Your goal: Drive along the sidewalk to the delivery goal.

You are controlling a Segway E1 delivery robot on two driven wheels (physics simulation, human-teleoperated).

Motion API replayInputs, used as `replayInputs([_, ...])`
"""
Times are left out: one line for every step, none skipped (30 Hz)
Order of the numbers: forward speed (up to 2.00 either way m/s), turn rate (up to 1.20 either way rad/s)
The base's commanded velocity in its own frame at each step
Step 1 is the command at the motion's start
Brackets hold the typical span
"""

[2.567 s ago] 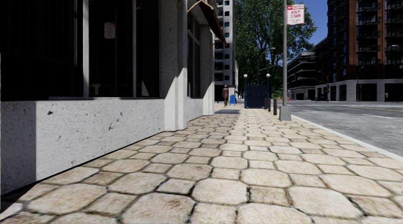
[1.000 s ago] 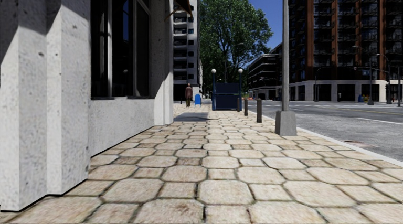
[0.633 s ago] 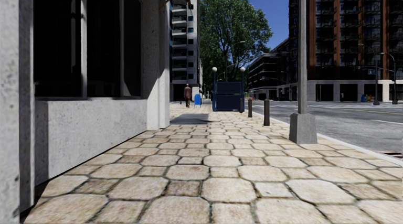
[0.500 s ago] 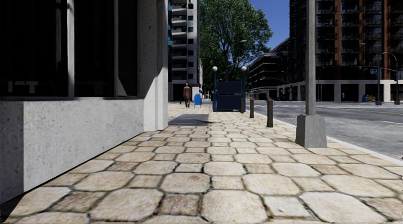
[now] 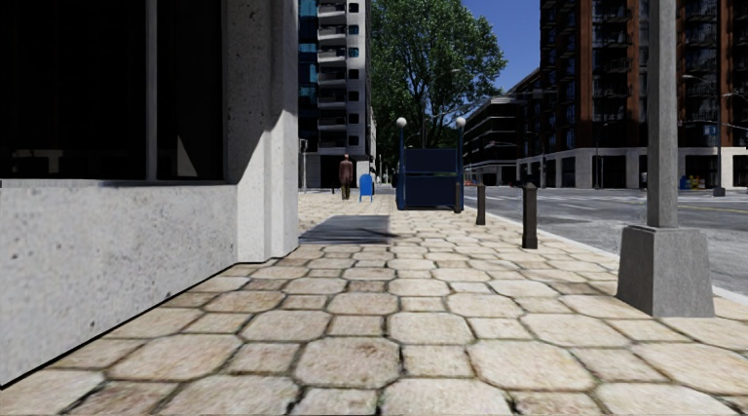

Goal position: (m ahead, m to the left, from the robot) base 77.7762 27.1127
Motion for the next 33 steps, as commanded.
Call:
replayInputs([2.00, 0.00])
replayInputs([2.00, 0.00])
replayInputs([2.00, 0.00])
replayInputs([2.00, 0.00])
replayInputs([2.00, 0.00])
replayInputs([2.00, 0.00])
replayInputs([2.00, 0.00])
replayInputs([2.00, 0.00])
replayInputs([2.00, 0.00])
replayInputs([2.00, 0.00])
replayInputs([2.00, 0.00])
replayInputs([2.00, 0.00])
replayInputs([2.00, 0.00])
replayInputs([2.00, 0.00])
replayInputs([2.00, 0.00])
replayInputs([2.00, 0.00])
replayInputs([2.00, 0.00])
replayInputs([2.00, 0.00])
replayInputs([2.00, 0.00])
replayInputs([2.00, 0.00])
replayInputs([2.00, 0.00])
replayInputs([2.00, 0.00])
replayInputs([2.00, 0.00])
replayInputs([2.00, 0.00])
replayInputs([2.00, 0.00])
replayInputs([2.00, 0.00])
replayInputs([2.00, 0.00])
replayInputs([2.00, 0.00])
replayInputs([2.00, 0.00])
replayInputs([2.00, 0.00])
replayInputs([2.00, 0.00])
replayInputs([2.00, 0.00])
replayInputs([2.00, 0.00])
